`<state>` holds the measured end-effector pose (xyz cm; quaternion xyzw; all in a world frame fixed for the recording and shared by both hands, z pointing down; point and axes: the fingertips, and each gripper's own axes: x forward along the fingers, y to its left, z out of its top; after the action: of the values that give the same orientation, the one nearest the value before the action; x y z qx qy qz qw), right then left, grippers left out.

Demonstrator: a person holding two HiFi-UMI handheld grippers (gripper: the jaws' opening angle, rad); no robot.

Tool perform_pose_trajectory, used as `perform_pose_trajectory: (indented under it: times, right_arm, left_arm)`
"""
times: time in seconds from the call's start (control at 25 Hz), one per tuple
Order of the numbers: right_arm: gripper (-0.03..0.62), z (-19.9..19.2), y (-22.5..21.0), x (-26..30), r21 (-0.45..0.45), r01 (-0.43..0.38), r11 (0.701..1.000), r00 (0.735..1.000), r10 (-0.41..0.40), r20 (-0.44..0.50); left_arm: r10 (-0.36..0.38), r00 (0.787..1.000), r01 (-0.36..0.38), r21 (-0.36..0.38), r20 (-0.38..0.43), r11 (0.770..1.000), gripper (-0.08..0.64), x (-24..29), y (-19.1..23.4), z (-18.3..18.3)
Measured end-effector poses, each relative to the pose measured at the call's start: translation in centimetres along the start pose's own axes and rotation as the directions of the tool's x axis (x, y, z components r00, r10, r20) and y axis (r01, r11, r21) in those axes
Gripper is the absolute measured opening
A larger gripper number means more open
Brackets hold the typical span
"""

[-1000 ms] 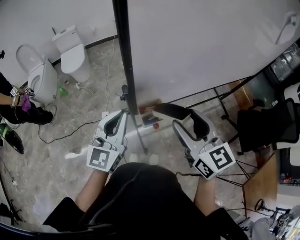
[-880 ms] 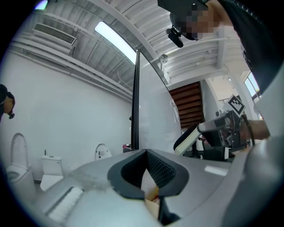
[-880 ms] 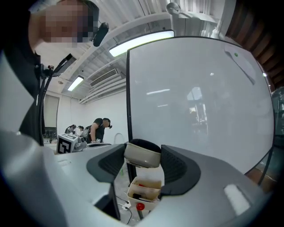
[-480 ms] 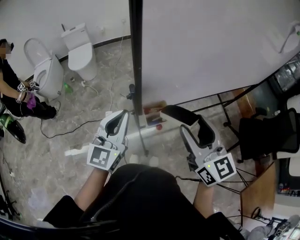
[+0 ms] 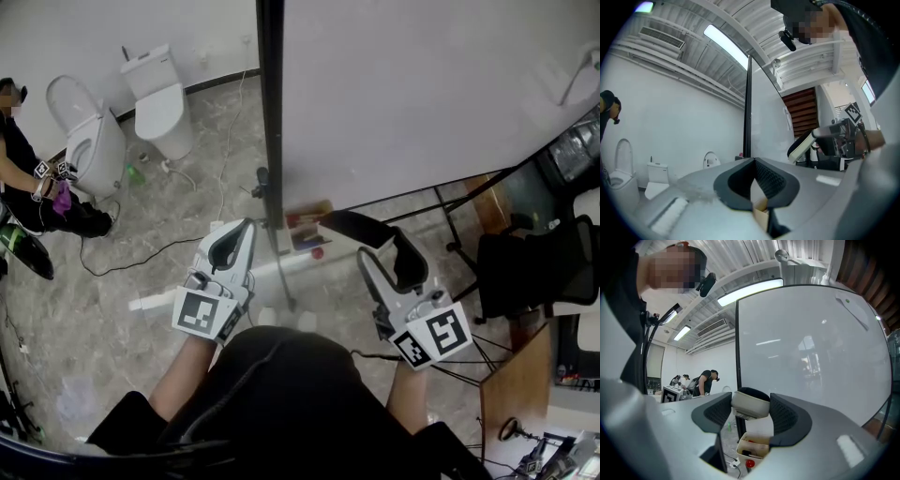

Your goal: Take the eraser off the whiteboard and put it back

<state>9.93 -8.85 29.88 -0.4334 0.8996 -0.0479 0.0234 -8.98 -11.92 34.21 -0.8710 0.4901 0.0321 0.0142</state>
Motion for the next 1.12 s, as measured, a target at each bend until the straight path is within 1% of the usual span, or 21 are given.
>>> perform_pose_trajectory:
  times: [0.36,0.72,1.12]
  right_arm:
    - [0.264,-0.08,-0.43,-0.11,-0.002,0.017,1.0,1.0,-0.017,-0.009]
    - [0.264,-0.07,-0.66,-0.11,-0.001,0.032,0.999,0.999,-0.032,-0.006]
    - [0.264,-0.41,-0.65,0.81,-0.008,0.042,0.999,0.999,-0.042,-0.016]
  left_arm:
    - [-0.01,1.0,0.01,0.0,0.009,1.0,0.005,0.72,0.0,0.08]
    - [-0.018,1.0,0.018,0.009,-0.001,1.0,0.005,0.87,-0.11,-0.3]
    - [-0.022,1.0,0.022,0.005,0.003,1.0,0.005,0.93,-0.18,-0.2]
